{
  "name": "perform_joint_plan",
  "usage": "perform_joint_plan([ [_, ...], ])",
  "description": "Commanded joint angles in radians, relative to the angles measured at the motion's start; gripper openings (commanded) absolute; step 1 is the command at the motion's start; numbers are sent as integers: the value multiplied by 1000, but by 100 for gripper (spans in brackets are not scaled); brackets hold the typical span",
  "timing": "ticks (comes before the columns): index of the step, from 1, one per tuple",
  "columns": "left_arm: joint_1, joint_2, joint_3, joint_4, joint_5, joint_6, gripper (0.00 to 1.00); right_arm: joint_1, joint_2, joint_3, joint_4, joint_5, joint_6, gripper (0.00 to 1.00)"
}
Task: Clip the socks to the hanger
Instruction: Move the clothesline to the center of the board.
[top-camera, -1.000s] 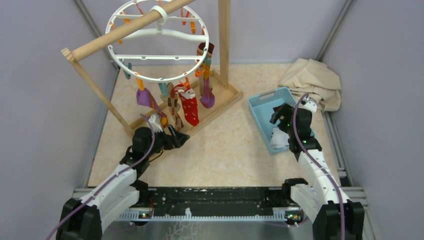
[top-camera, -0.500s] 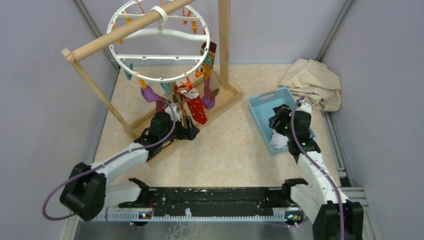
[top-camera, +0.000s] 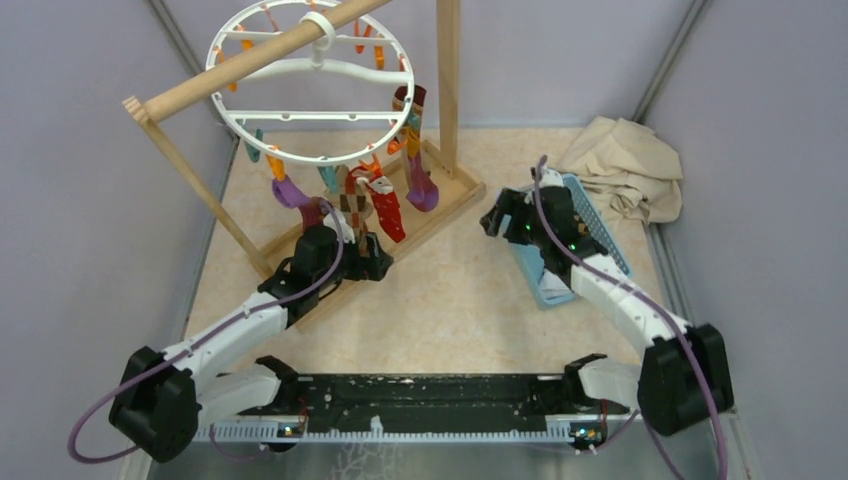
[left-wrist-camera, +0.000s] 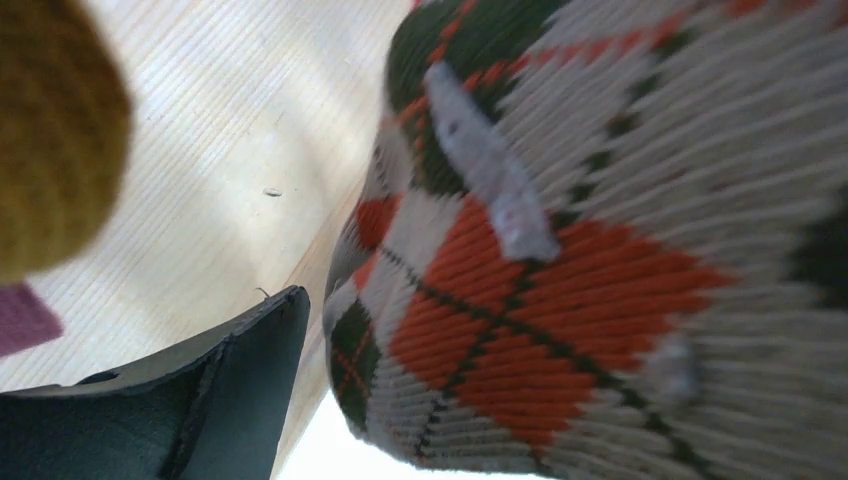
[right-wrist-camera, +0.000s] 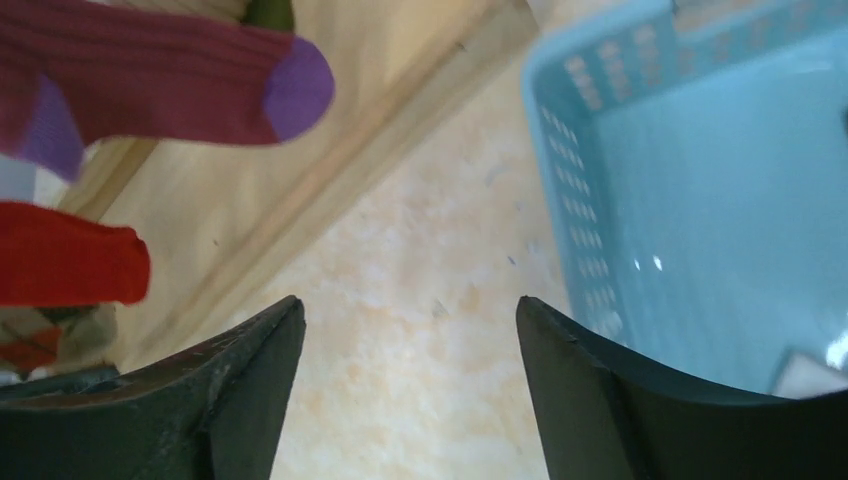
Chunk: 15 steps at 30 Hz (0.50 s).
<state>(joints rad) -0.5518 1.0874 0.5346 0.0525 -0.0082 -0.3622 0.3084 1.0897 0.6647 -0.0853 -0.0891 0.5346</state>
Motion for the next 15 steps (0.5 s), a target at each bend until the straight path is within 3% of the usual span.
perform_joint_plan([
  [1, -11, -72, 8, -112, -57, -29, 98, 90, 212, 249, -25, 124, -66, 81],
  [7, -14, -107, -48, -144, -99, -131, 98, 153, 582, 581, -120, 335, -28, 80],
  [15, -32, -137, -125, -156, -152, -176, 98, 187, 966, 987, -253, 448, 70, 81],
])
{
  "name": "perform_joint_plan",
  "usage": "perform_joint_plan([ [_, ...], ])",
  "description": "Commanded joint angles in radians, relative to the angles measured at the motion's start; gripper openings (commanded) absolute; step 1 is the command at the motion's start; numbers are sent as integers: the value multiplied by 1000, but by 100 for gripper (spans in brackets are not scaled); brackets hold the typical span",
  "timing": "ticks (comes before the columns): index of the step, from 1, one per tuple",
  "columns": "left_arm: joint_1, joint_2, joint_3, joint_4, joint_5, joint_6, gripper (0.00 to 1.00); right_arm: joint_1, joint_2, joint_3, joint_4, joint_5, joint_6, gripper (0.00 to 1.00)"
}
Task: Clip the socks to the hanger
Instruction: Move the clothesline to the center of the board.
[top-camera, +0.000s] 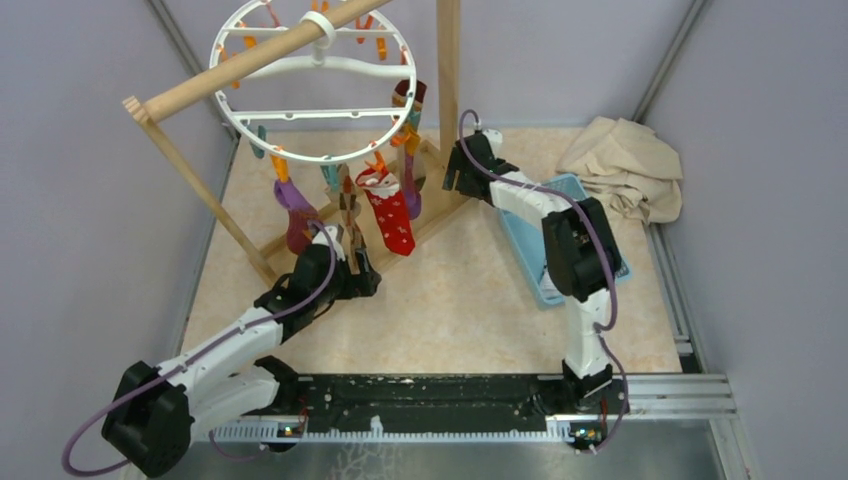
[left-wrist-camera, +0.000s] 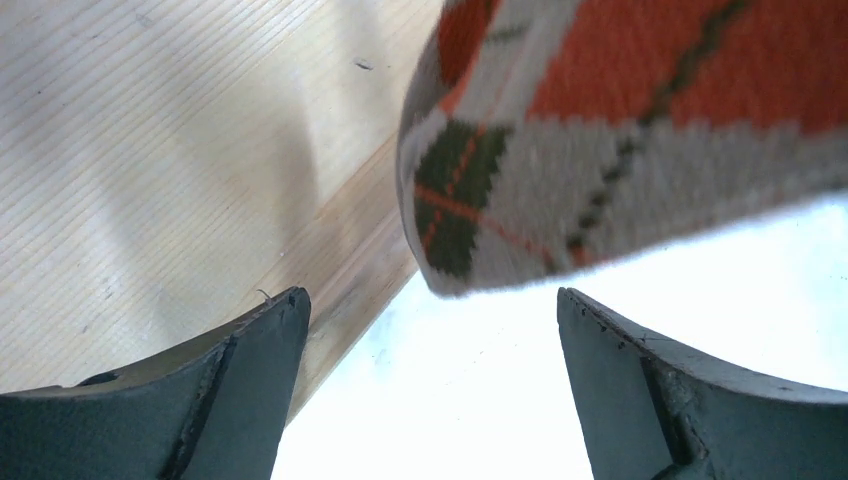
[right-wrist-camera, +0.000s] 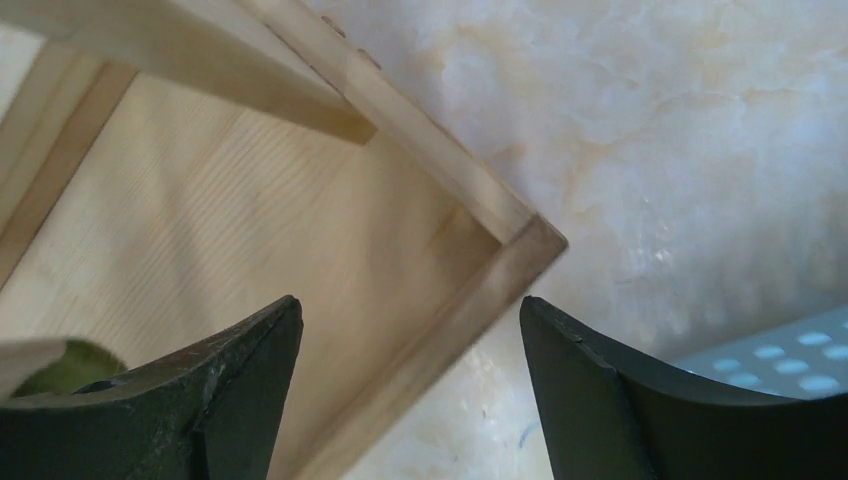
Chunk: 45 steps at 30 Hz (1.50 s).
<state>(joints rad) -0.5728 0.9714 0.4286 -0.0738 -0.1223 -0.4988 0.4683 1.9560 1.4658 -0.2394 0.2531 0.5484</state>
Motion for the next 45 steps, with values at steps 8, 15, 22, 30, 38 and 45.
perform_joint_plan([
  [8, -25, -28, -67, -40, -32, -84, 98, 26, 240, 334, -193, 146, 70, 71],
  [15, -28, 16, -108, -24, -62, -123, 98, 12, 263, 260, -179, 151, 86, 60],
  [22, -27, 122, -66, -67, -145, -193, 98, 2, 222, 168, -148, 148, 101, 37],
  [30, -9, 355, 97, -127, -192, -235, 98, 1, 104, 1, -82, 132, 98, 28],
  [38, 57, 569, 242, -128, -188, -215, 97, 3, 29, -140, -48, 136, 78, 27],
  [45, 210, 631, 251, -62, -102, -188, 96, 3, -51, -265, 3, 99, 83, 27],
])
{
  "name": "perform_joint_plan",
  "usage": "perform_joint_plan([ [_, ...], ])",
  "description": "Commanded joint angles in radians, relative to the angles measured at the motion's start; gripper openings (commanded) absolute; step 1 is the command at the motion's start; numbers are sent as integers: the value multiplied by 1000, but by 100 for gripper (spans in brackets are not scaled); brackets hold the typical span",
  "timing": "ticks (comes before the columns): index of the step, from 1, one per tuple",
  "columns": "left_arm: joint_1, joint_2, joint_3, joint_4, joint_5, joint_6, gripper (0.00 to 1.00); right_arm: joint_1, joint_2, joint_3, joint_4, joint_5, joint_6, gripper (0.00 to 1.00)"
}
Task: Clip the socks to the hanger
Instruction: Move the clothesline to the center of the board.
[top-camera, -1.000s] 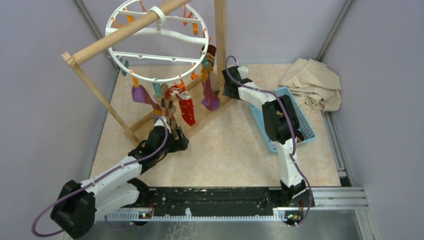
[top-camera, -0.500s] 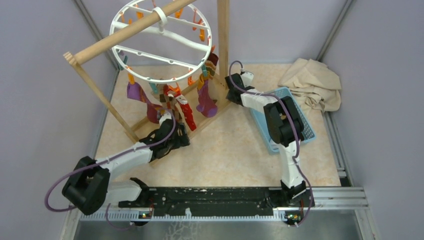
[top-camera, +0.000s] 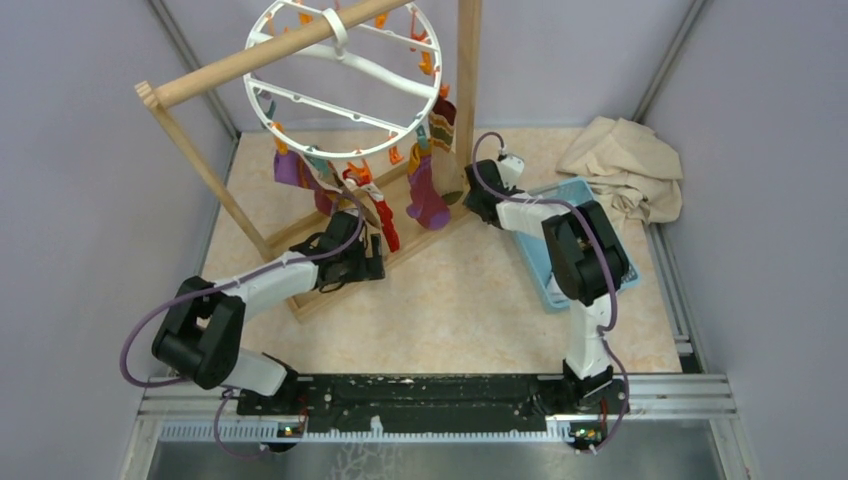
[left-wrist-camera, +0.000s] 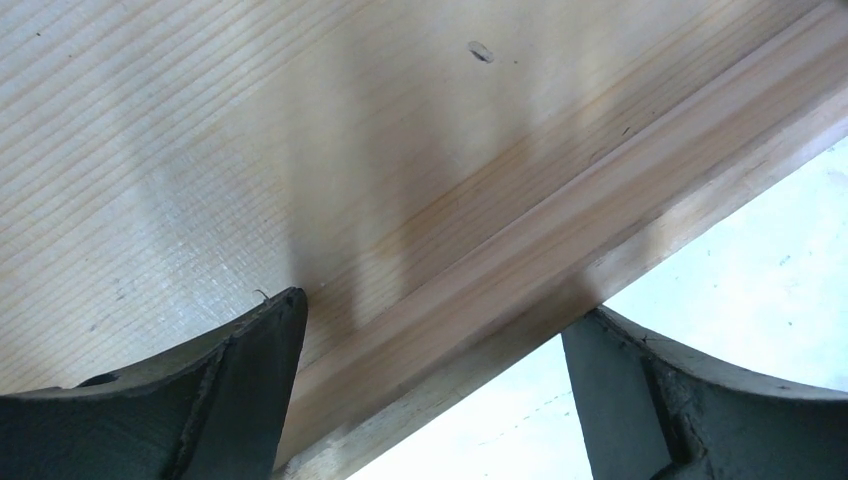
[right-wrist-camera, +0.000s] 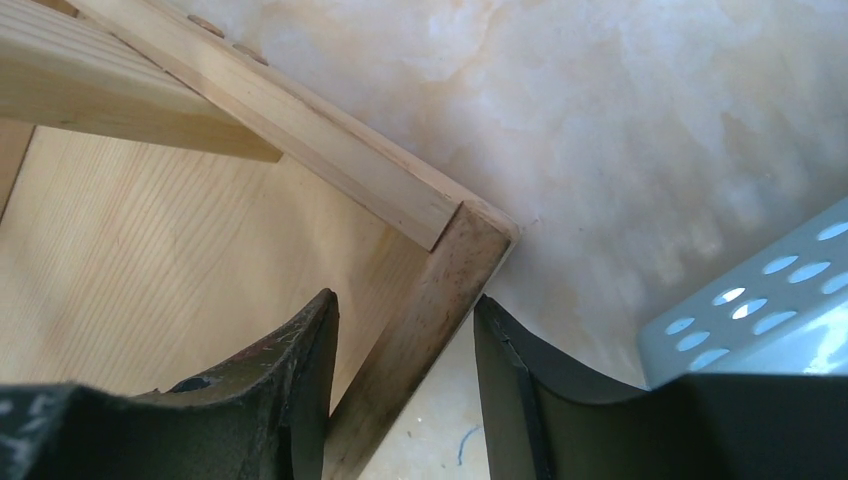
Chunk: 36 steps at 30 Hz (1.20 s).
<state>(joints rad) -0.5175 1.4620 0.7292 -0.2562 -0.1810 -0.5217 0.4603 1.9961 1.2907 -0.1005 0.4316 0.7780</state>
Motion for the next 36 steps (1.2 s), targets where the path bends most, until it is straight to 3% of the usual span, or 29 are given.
perform_joint_plan([
  [1, 171, 145, -45, 123, -46, -159, 96, 12, -100, -103, -131, -84, -145, 27],
  [18, 272, 344, 174, 134, -16, -118, 95, 84, -241, -257, -110, -112, -138, 29],
  [21, 272, 282, 139, 171, 9, -118, 95, 84, -284, -268, -109, -102, -155, 34],
  [26, 266, 109, 82, 173, 23, -91, 95, 85, -356, -242, -101, -115, -205, 51],
  [36, 252, -127, 4, 110, 95, -60, 96, 84, -329, -106, -112, -107, -246, 53],
])
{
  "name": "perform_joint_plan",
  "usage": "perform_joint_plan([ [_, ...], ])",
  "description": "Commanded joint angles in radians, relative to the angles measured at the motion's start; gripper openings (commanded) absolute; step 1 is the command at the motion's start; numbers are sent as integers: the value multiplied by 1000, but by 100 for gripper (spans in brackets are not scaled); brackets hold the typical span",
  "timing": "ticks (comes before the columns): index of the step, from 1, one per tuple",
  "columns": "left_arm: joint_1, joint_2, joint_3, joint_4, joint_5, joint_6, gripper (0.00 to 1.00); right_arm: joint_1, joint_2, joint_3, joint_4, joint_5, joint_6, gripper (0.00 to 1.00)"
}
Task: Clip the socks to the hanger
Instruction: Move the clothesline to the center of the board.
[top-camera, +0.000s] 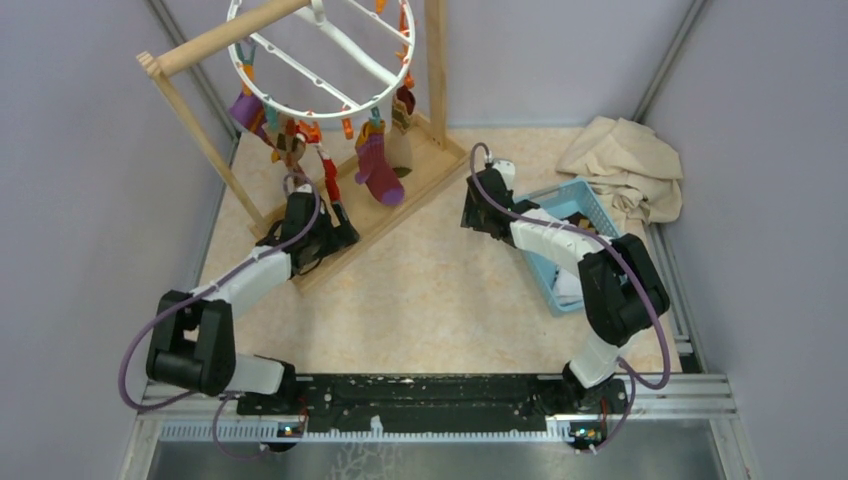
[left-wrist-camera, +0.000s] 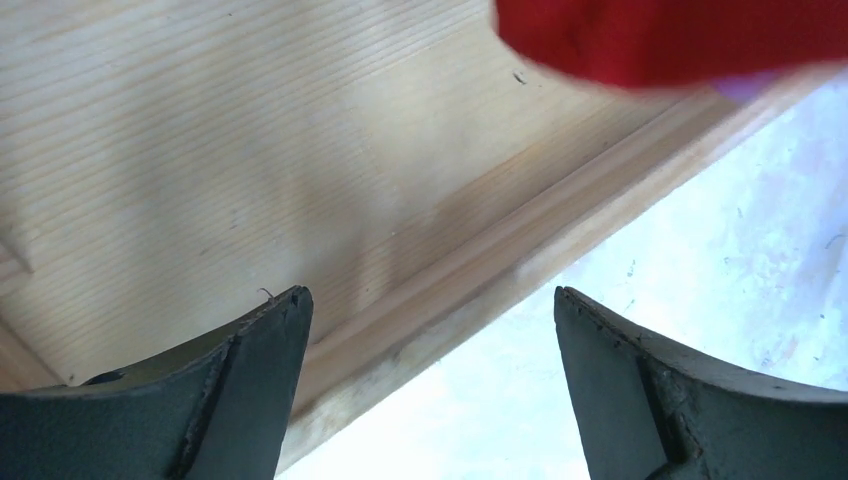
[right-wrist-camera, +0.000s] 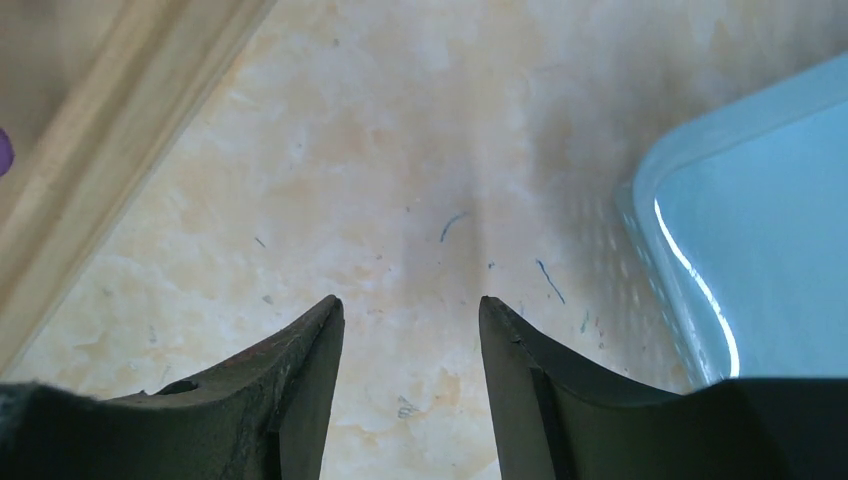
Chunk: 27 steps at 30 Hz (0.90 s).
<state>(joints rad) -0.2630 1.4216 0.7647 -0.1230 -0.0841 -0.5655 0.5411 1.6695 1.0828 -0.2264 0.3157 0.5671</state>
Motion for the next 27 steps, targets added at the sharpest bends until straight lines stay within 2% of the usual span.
perform_joint_plan([
  [1, -8, -115, -39, -29, 8, -23, 96, 5, 15, 130, 4, 9, -42, 53],
  [4, -35, -196, -66, -50, 35, -46, 93, 3, 64, 209, -12, 6, -55, 54],
  [9, -114, -338, -141, -124, -34, -150, 91, 0, 128, 304, -9, -3, -72, 52],
  [14, -164, -484, -280, -185, -135, -278, 89, -69, 242, 458, 9, -18, -69, 33],
  [16, -166, -534, -326, -200, -164, -313, 89, -112, 312, 551, 1, -57, -69, 22],
  [18, -167, -578, -352, -226, -200, -336, 89, -143, 386, 653, -16, -93, -75, 3],
  [19, -168, -597, -361, -235, -215, -340, 89, -153, 424, 706, -22, -105, -84, 0],
  [27, -167, -634, -355, -292, -296, -359, 92, -162, 736, 1080, -95, -259, -153, 0],
])
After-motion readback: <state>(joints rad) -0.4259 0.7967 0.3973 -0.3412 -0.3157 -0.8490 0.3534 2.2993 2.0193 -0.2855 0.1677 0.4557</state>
